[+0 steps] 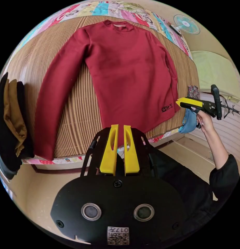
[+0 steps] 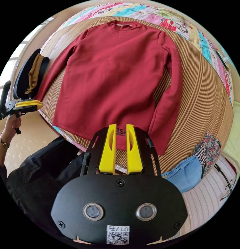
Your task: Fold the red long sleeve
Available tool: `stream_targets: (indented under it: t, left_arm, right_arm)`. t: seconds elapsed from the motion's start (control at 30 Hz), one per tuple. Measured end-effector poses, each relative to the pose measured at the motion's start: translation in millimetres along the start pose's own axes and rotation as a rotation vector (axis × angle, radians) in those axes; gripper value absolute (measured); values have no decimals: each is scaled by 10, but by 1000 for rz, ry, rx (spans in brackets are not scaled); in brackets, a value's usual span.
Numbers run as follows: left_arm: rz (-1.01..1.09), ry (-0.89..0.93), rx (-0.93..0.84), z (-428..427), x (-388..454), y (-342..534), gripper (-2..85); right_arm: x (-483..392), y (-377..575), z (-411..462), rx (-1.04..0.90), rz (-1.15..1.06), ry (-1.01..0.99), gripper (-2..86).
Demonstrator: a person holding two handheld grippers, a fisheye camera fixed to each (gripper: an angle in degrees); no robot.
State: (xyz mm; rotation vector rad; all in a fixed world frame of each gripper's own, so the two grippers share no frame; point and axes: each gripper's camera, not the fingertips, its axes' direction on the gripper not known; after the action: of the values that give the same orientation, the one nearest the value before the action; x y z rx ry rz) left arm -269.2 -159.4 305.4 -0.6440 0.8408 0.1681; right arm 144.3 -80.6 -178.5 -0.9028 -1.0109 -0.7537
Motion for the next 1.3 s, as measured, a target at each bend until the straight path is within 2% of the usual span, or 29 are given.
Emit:
stream_targets:
  t: [0.07,0.17,0.23,0.3,0.4,0.47,0.53,0.57,0.6,0.63,0.73,0.8,0.83,0.87,1.0,1.1,1.2,1.3]
  left_arm:
    - [34,12,-5,122,19,-159,18]
    - [58,-64,-92,462,-12,-330,4]
    - [88,-199,-255,893,-77,-224,-3]
    - [141,-244,-180,876,-65,-7,-6]
    - [84,-286,-284,909,-121,225,-9]
    - [40,-270,-346,914,-203,364,-9]
    - [-58,-202,-360,825,-384,559,-8]
    - [-87,-173,-355,790,-439,605,-7]
    - [-148,-106,-334,710,-551,694,-7]
    - [-214,-39,-301,616,-668,783,-6]
    - [-368,68,-226,391,-921,964,-5]
    - [-432,112,-187,252,-1021,1044,-5]
    - [-462,139,-161,156,-1061,1088,-5]
    - [-472,150,-148,109,-1074,1105,-5]
    - [-415,171,-98,-191,-1064,1079,-5]
    - [-318,154,-55,-450,-931,974,-5]
    - [-142,201,54,-821,-595,802,-4]
    - [-18,214,128,-1099,-300,666,-1]
  right_arm:
    - [218,-41,63,-6,20,21,72]
    - [499,78,139,-27,66,-4,76]
    - [556,374,-18,48,52,1,78]
    - [555,581,-89,8,-16,-15,78]
    - [791,856,-271,-113,20,-176,80]
    - [1229,1103,-448,-58,225,-393,86]
    - [2016,1655,-565,127,679,-778,113]
    - [2187,1822,-543,171,799,-870,117]
    - [2465,2140,-454,240,1021,-1027,125]
    - [2671,2382,-359,284,1186,-1114,129]
    - [3167,2653,-249,348,1376,-1155,114]
    - [3494,2653,-310,368,1389,-1159,72]
    - [3740,2599,-438,354,1370,-1102,31]
    - [3870,2557,-536,346,1346,-1063,27]
    - [4521,2142,-1881,484,916,-745,13]
    - [4505,1906,-2653,463,660,-491,19]
    - [4407,1771,-2737,370,558,-487,44]
    - [4216,1847,-2302,211,723,-600,100]
